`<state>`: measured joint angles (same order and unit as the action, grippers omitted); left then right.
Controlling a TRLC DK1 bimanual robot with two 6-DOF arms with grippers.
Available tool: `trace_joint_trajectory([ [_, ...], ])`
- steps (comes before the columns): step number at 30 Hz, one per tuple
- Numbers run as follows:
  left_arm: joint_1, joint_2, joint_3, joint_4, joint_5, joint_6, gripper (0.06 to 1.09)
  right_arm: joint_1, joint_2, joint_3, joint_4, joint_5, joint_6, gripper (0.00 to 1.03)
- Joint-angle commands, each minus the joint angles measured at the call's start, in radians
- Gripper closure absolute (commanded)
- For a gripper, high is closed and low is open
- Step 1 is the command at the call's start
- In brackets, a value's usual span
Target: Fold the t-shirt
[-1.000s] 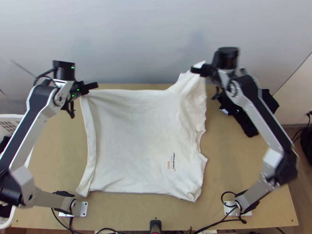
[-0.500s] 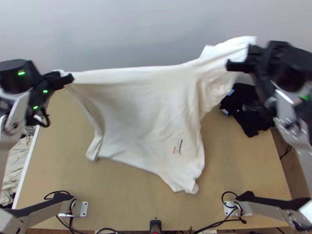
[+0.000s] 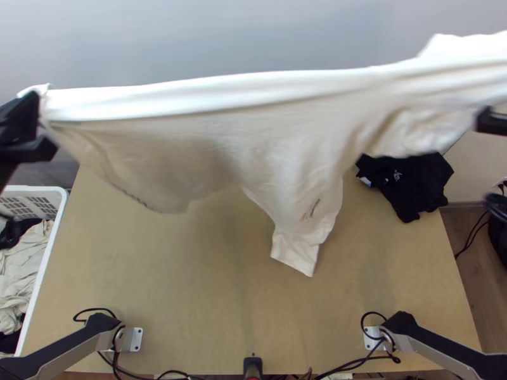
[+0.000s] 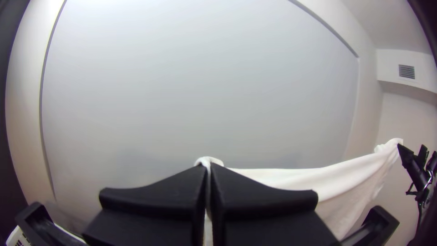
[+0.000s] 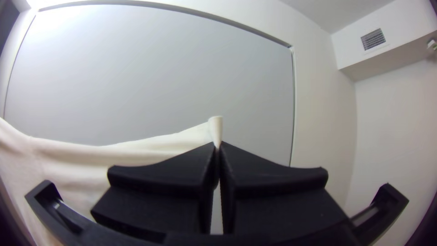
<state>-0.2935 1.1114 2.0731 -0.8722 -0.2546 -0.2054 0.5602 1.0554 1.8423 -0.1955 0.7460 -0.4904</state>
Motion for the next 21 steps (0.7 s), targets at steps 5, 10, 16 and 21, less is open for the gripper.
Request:
trace_joint_trajectory([
  [5, -0.059, -0.079, 0.203, -0.077, 0.009, 0.041, 1.05, 0.017, -0.16, 0.008, 0.064, 0.024, -0.214, 1.0],
  [10, -0.052, -0.143, 0.214, -0.097, 0.012, 0.049, 1.05, 0.017, -0.202, 0.012, 0.056, 0.026, -0.235, 1.0],
  [16, -0.05, -0.171, 0.124, -0.217, 0.02, -0.012, 1.05, 0.017, -0.207, -0.015, -0.038, 0.026, -0.171, 1.0],
  [21, -0.059, -0.153, -0.082, -0.218, 0.044, -0.1, 1.05, 0.095, -0.221, -0.183, -0.062, 0.027, -0.091, 1.0],
])
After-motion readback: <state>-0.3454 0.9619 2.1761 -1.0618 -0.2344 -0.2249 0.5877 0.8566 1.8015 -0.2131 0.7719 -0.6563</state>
